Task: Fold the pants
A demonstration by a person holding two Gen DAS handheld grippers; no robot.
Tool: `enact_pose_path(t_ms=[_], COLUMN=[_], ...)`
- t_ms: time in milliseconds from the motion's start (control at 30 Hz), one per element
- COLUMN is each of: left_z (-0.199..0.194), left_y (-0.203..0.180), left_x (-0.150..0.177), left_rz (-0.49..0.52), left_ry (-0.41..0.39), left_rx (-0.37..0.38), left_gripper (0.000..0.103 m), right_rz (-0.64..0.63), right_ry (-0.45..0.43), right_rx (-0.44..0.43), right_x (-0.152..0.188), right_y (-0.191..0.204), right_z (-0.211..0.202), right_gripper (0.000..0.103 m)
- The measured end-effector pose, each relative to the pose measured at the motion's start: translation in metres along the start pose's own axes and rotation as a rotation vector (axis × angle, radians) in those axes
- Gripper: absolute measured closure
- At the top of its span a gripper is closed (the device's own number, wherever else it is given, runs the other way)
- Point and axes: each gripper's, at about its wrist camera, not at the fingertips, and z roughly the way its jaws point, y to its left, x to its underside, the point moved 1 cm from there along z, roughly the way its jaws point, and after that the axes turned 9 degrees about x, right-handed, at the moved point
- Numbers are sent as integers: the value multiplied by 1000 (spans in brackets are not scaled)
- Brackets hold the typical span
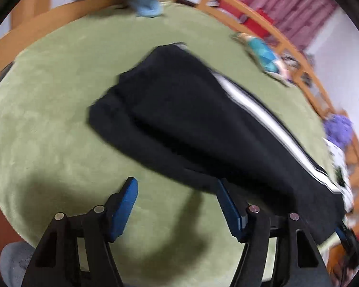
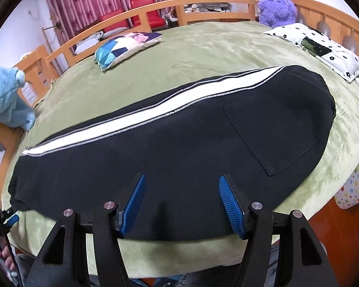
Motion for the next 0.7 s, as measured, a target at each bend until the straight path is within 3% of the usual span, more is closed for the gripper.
enact_pose_path(t_ms=[200, 233, 300, 367, 433, 500, 600, 667, 700], left_z=[16, 22, 30, 26, -5, -17, -6, 5, 5], left_y=[6, 7, 12, 16, 26, 29, 27, 26, 27], left_x=[-21, -26, -34, -44, -54, -60, -55, -45, -42], left_rz=[-62, -69, -96, -94, -90, -78, -56, -22, -27], left_ry=[-55, -52, -50, -45, -122, -97, -41, 11, 21], left_rx=[7, -18, -59, -16, -9, 54, -8, -99, -108], left_gripper=[43, 49, 94, 96, 97, 96, 95, 88, 82], right_rz=[20, 32, 44, 40, 37, 40, 46, 37, 31], right_ry=[17, 22, 32, 36, 30, 28, 32, 38, 43], right_rx=[-2, -7, -10, -7, 0, -7, -23, -31, -33], right_x=[7, 7, 8, 9, 10, 10, 11, 11, 11], right_y=[-7, -8, -8, -6, -4, -5, -4, -2, -1], right_z=[3, 5, 8, 10, 10, 9, 10, 13, 14], right_gripper=[40, 40, 40, 40, 40, 40, 40, 40, 40])
